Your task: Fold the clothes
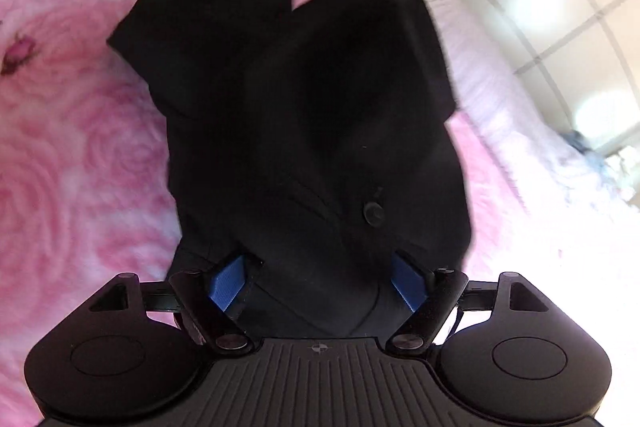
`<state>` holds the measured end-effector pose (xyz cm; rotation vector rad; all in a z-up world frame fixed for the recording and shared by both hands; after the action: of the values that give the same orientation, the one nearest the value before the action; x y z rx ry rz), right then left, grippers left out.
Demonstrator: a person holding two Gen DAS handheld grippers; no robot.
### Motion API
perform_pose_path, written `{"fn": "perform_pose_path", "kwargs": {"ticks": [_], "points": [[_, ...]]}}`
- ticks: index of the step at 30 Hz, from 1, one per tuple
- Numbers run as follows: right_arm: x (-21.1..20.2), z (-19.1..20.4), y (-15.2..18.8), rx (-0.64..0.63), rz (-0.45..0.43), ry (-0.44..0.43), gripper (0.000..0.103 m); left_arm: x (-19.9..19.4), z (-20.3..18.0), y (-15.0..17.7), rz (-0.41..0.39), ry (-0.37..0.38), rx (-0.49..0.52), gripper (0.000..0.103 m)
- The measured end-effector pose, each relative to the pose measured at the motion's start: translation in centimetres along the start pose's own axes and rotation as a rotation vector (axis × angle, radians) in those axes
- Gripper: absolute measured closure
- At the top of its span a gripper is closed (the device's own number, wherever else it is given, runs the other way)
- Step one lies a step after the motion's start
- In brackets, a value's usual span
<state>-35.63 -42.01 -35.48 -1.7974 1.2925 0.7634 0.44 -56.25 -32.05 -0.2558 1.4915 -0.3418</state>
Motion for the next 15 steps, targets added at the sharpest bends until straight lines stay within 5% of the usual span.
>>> {"fn": "perform_pose_path", "kwargs": {"ticks": [2,4,10,15], "points": [[-0.5,-2.9,0.2,0.064,0.001,-0.027,0.037,-0.5,0.1,1.2,0.003,0.001,0.011,0.097],[-1.1,-5.8,0.3,0.128,0.001,-0.055,0.082,-0.9,0.2,2.3,0.007,0.002,0.022,0.085],[-2.7,-14.4,0.8,0.321,0.003,-0.137,0.094,-1.2,-0.4,5.0,0.020,0.005,0.063,0.071],[-1.8,-22.3,2.6,0.450,0.022,-0.192,0.096,0.2,-2.9,2.7,0.010,0.005,0.098,0.062]]}}
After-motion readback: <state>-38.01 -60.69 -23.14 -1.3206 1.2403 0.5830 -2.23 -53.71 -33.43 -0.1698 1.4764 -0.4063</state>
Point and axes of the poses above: each gripper's, at about its wrist camera, not at the fingertips, and x roughly the way its jaws point, z to its left, y to its underside, the point moved 10 cm from there along x, roughly the way its jaws point, and after that the axes turned 13 degrees about z, right-handed, at the moved point
